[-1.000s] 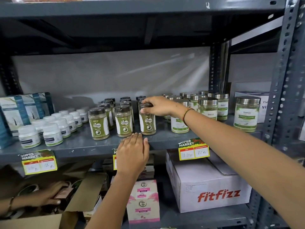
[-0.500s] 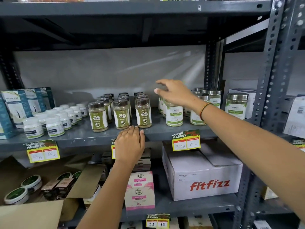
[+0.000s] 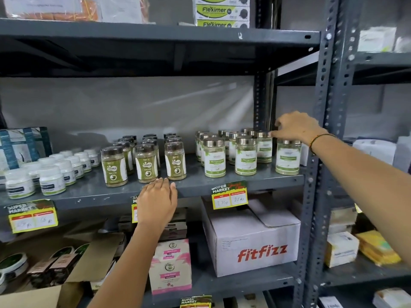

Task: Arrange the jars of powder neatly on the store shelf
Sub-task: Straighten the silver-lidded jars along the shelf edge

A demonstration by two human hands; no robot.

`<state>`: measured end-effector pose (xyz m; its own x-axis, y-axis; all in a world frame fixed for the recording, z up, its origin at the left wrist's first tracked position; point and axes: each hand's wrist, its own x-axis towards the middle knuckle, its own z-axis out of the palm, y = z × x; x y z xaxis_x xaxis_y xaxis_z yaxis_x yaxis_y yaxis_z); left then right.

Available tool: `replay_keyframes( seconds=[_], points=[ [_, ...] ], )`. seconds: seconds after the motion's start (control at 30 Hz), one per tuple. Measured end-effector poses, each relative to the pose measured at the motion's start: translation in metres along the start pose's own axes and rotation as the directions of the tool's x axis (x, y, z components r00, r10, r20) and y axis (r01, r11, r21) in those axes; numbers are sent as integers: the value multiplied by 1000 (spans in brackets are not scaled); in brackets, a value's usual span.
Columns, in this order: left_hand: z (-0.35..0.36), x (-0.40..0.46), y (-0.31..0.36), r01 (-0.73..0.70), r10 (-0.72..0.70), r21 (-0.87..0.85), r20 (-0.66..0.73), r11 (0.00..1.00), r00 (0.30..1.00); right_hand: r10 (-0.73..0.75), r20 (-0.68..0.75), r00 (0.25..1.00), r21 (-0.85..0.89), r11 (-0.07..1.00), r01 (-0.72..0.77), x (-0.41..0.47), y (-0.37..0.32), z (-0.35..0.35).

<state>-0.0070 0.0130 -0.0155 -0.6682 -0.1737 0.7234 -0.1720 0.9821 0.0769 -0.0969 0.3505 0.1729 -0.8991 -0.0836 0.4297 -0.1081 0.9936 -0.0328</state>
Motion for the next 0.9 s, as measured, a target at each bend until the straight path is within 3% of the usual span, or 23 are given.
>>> replay_keyframes(
  seconds=[0.13,0.3,0.9],
  points=[
    [2,0,-1,-1,1,-9,-10,1000,1000,48,117,992,-122,992,-33,4,7,8],
    [3,0,-2,-12,12,-5,-25,1000,1000,53,116,992,-183,983,-31,10,11,21],
    [4,-1,-2,-14,14,-3,-32,1000,999,-8,90,996,133,991,-4,31,11,36]
  ],
)
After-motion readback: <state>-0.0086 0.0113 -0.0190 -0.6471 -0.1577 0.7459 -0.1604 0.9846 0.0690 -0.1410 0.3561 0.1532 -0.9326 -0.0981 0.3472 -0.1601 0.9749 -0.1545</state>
